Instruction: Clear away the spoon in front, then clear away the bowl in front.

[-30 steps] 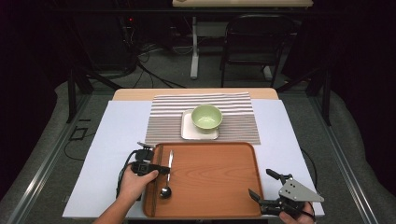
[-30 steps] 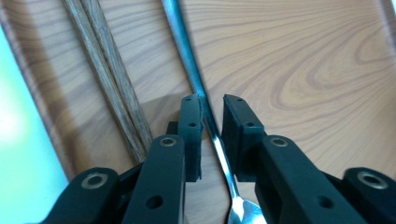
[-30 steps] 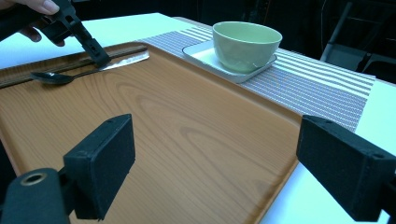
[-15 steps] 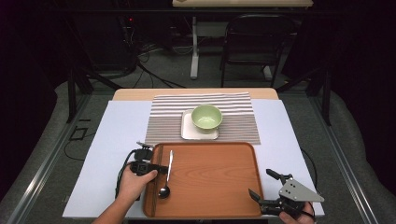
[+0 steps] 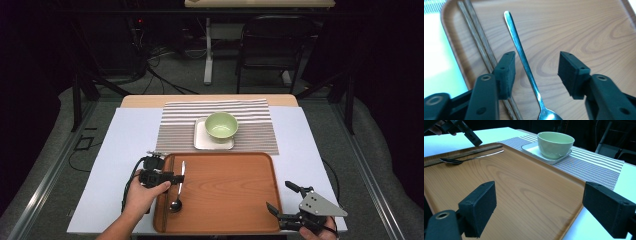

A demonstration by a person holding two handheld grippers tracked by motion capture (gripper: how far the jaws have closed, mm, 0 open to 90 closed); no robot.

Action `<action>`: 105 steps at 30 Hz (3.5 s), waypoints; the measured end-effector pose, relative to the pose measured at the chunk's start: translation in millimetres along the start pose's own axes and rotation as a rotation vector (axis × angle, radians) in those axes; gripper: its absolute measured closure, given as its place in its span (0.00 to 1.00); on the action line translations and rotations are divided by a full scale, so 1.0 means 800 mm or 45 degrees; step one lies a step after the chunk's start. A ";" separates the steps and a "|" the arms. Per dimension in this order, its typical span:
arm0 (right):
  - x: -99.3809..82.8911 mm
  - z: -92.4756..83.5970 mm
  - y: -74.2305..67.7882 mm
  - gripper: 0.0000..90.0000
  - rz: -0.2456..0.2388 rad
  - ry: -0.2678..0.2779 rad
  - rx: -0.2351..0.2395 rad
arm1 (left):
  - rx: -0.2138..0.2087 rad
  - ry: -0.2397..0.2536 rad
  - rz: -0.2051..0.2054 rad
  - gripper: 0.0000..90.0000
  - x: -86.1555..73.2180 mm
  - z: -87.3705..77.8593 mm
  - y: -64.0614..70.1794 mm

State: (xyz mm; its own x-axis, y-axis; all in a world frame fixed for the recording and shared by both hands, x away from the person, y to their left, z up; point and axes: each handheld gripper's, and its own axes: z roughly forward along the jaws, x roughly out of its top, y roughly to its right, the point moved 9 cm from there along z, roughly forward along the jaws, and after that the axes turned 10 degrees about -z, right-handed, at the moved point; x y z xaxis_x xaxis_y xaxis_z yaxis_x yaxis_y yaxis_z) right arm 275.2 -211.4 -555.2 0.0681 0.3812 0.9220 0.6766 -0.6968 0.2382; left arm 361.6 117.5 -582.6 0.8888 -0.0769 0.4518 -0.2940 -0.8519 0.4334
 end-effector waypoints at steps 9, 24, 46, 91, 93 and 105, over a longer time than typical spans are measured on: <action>0.000 0.000 0.000 0.13 -0.001 0.003 -0.001 | 0.078 0.149 0.093 0.39 0.016 -0.011 -0.001; 0.000 0.001 -0.001 0.13 0.003 0.000 0.003 | 0.185 0.293 0.118 0.34 0.036 -0.036 -0.005; 0.000 0.002 -0.001 0.13 0.004 0.001 0.007 | 0.123 0.387 0.125 0.30 0.089 -0.057 0.032; 0.003 0.003 -0.002 0.13 -0.013 0.013 0.019 | 0.045 0.337 0.095 0.24 0.147 0.010 0.067; 0.003 0.003 -0.002 0.13 -0.016 0.013 0.019 | 0.046 0.339 0.091 0.24 0.150 0.013 0.067; 0.004 0.003 -0.003 0.13 -0.015 0.018 0.021 | 0.025 0.355 0.072 0.26 0.167 0.027 0.070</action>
State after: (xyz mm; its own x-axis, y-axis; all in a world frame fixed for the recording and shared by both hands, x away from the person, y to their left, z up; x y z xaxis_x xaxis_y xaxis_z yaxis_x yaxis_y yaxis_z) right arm 275.7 -206.8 -553.3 0.0499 0.3804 0.9235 0.6894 -0.6822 0.2437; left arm 471.1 48.2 -514.5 0.7396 0.0187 0.6728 -0.3308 -0.8604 0.3876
